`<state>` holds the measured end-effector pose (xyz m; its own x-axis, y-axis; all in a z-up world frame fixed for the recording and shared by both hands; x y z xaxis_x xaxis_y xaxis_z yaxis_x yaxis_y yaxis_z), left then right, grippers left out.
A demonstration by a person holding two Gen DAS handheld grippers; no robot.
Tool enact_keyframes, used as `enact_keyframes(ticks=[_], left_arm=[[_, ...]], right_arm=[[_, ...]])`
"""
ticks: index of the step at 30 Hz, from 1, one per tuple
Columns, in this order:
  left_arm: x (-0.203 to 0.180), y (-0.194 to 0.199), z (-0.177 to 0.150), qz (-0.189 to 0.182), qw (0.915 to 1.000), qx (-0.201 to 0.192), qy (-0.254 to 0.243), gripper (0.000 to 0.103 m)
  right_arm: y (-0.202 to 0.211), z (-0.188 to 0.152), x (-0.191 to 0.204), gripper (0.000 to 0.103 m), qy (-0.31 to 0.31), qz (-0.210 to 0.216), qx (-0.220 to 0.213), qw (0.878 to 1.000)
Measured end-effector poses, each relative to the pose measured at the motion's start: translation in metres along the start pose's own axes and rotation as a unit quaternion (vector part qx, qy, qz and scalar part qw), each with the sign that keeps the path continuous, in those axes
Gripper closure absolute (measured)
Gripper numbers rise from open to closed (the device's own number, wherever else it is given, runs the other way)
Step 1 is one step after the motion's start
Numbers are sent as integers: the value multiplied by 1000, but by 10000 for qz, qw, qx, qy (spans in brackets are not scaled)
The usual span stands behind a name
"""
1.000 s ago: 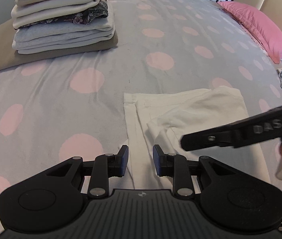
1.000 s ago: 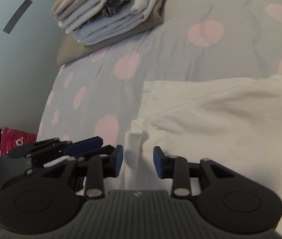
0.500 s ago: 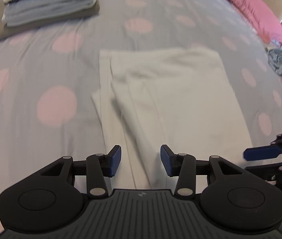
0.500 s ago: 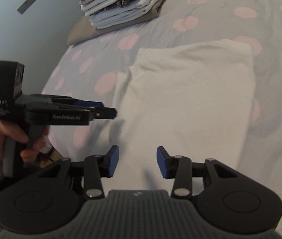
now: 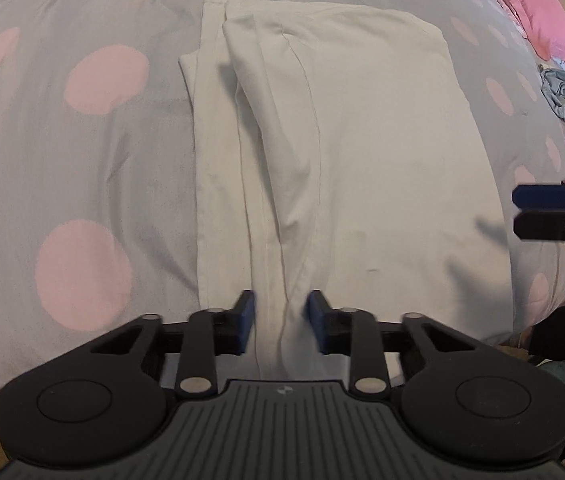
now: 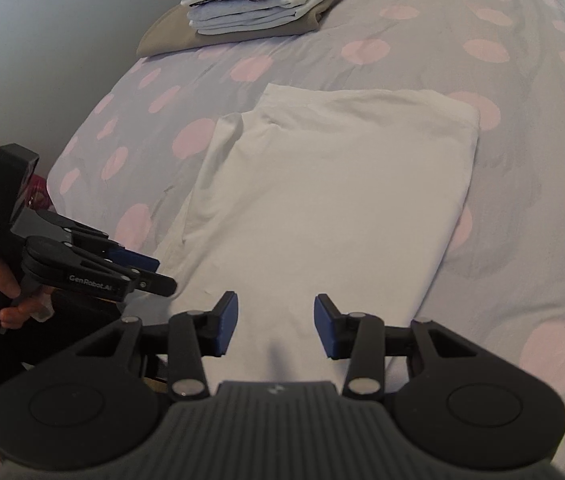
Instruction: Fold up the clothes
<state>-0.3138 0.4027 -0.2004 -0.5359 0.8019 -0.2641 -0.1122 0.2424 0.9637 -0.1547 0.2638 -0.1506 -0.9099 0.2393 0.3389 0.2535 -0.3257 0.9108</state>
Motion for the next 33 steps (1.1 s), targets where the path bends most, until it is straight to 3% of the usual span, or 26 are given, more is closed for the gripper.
enact_keyframes(ticks=[5,8,11,16,21,23,25,33], left_arm=[[-4,-8,2,165,9996,202,-125,90],[-1,-14,9,126,9989,429,-131,92],[1,-18,16,83,9979,624,-134,93],[1,-22,20,109,9972,723,-177,93],[6,-24,22,-32,9968,789,-103,93],[9,-25,24,-91,9964,843,-91,94],[11,-26,27,-155,9956,923,-89,93],[17,-31,35,-302,9933,1110,-100,93]], right_arm=[[-3,26,-7,57,490,-489,277,9972],[-8,49,-6,57,1062,-881,512,9891],[-15,74,7,57,2197,-1260,654,9652],[-28,121,24,57,3635,-1345,727,9189],[-56,168,37,57,4242,-1305,886,8917],[-72,184,40,50,4433,-1295,998,8814],[-88,198,42,49,4586,-1269,1121,8723],[-130,219,45,43,5278,-990,1501,8301]])
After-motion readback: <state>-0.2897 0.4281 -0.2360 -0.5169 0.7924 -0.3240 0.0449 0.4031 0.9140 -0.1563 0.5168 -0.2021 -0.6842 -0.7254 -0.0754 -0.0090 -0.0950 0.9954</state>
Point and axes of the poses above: each gripper's, at about its wrist camera, not at the fingertips, and y roughly against the way its jaws point, x to its left, z to its top, the point moved 4 cm from there along -y, roughly the way its jaws point, and after that the axes turned 13 degrees about x, right-handed, at the moved point
